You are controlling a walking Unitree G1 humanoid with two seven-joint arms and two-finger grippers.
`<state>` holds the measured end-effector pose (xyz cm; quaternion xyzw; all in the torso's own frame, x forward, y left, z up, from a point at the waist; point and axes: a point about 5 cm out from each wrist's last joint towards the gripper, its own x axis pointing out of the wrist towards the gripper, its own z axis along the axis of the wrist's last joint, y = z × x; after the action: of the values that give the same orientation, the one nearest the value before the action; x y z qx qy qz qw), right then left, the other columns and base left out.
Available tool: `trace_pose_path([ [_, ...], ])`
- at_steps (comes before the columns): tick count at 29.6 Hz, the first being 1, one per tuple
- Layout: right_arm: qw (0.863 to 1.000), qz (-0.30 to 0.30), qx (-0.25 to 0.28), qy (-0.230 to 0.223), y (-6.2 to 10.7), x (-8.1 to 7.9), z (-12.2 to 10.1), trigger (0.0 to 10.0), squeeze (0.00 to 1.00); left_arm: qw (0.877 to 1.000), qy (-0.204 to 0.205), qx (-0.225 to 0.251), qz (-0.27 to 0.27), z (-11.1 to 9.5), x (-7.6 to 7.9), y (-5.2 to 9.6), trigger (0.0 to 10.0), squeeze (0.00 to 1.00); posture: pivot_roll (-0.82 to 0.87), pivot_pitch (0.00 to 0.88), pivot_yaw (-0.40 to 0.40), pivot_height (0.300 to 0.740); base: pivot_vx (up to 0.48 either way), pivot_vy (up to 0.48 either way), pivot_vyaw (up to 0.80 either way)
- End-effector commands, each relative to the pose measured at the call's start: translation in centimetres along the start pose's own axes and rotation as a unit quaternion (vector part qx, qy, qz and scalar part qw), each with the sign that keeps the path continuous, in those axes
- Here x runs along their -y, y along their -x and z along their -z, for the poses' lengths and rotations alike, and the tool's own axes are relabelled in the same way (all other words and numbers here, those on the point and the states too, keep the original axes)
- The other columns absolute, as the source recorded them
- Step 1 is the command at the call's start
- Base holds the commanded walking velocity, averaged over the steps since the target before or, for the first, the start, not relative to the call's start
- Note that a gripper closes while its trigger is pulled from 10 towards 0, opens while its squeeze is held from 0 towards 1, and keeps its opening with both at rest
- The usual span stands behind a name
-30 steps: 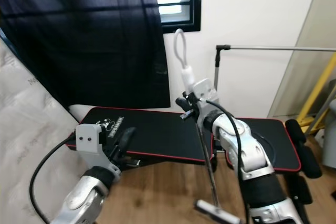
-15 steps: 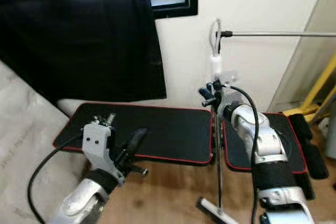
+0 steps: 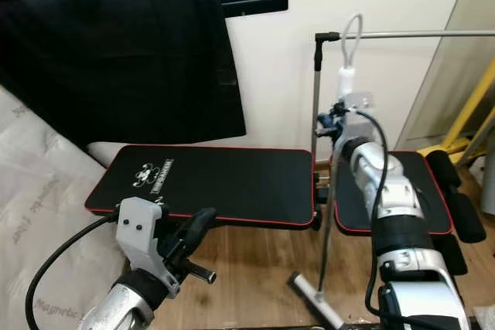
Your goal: Sweep floor
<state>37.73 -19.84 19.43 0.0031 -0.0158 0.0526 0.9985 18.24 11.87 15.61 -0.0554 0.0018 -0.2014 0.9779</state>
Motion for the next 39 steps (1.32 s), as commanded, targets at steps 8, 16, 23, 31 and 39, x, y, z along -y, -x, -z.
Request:
trace_pose_path([
  [8,0.994,0.083,0.077,0.01,-1.6,0.3,-2.7,10.0,0.0,0.998,0.015,-0.018,0.051,-0.2,1.1,1.2,10.0,0.0,0.03,0.243,0.01,0.74,0.0,0.0,0.0],
  [16,0.987,0.131,0.098,-0.007,-2.2,0.4,-3.3,10.0,0.0,0.998,0.026,-0.021,0.053,-0.5,1.4,1.8,10.0,0.0,0.06,0.284,0.018,0.74,0.0,0.0,0.0],
  [23,0.982,0.161,0.096,-0.015,-2.4,0.4,-2.8,10.0,0.0,0.998,0.03,-0.024,0.056,-0.9,1.7,2.4,10.0,0.0,0.07,0.312,0.023,0.74,0.0,0.0,0.0],
  [31,0.974,0.188,0.115,-0.051,-2.6,0.3,-2.9,10.0,0.0,0.997,0.03,-0.029,0.06,-1.4,2.2,3.0,10.0,0.0,0.11,0.351,0.031,0.74,0.0,0.0,0.0],
  [39,0.971,0.179,0.143,-0.069,-3.2,-0.5,-4.4,10.0,0.0,0.997,0.031,-0.034,0.059,-1.7,2.4,3.5,10.0,0.0,0.12,0.367,0.039,0.74,0.0,0.0,0.0],
])
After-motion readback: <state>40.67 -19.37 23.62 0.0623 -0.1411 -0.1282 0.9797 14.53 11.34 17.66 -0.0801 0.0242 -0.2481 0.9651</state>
